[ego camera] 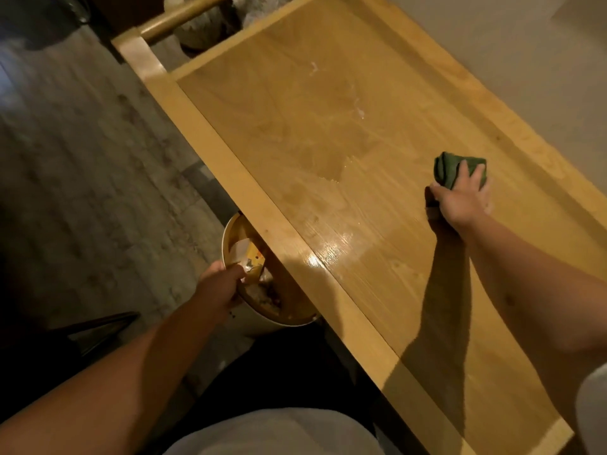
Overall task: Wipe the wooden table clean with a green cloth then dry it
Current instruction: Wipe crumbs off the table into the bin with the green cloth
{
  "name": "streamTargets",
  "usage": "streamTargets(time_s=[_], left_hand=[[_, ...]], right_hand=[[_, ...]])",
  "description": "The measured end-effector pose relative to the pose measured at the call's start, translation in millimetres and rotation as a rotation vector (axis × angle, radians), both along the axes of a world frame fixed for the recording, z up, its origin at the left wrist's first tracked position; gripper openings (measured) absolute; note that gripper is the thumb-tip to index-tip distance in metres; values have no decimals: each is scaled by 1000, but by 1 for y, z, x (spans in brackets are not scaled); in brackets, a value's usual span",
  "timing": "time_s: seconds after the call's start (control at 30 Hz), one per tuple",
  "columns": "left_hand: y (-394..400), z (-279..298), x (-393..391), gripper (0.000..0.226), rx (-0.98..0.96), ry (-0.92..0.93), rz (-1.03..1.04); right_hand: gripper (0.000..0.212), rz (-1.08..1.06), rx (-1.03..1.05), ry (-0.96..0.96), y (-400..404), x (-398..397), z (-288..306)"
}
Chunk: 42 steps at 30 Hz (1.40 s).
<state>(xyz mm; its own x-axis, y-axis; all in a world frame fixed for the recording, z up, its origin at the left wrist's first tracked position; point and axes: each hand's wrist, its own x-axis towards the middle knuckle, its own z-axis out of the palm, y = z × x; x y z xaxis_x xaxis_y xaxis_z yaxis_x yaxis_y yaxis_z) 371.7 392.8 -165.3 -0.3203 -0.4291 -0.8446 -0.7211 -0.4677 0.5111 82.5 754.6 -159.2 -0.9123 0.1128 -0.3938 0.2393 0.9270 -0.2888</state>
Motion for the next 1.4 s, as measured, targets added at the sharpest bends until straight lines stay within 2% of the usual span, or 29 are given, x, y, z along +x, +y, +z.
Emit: streamTargets(time_s=[0.3, 0.43, 0.57, 0.6, 0.7, 0.83, 1.07, 1.23, 1.4], left_hand=[[1, 4, -7, 14, -75, -25, -53], [7, 11, -7, 22, -106, 5, -26], [10, 19, -10, 42, -125, -1, -19], [9, 19, -10, 40, -131, -1, -14], [5, 14, -10, 15, -153, 21, 17], [-9, 9, -13, 12, -190, -4, 25], [-27, 8, -21, 35, -186, -32, 19], [-28, 13, -22, 31, -205, -15, -42], [-27, 17, -24, 34, -197, -16, -34]], right_hand=[[87, 280, 58, 45, -59, -40, 6], [88, 419, 54, 80, -85, -35, 8], [88, 545, 39, 100, -108, -18, 11], [88, 574, 37, 106, -114, -13, 11], [87, 649, 30, 107, -128, 1, 10], [86, 755, 36, 124, -142, 22, 7], [89, 832, 31, 111, -168, 59, 7], [92, 909, 13, 122, -187, 94, 6], [83, 1009, -17, 152, -207, 131, 5]])
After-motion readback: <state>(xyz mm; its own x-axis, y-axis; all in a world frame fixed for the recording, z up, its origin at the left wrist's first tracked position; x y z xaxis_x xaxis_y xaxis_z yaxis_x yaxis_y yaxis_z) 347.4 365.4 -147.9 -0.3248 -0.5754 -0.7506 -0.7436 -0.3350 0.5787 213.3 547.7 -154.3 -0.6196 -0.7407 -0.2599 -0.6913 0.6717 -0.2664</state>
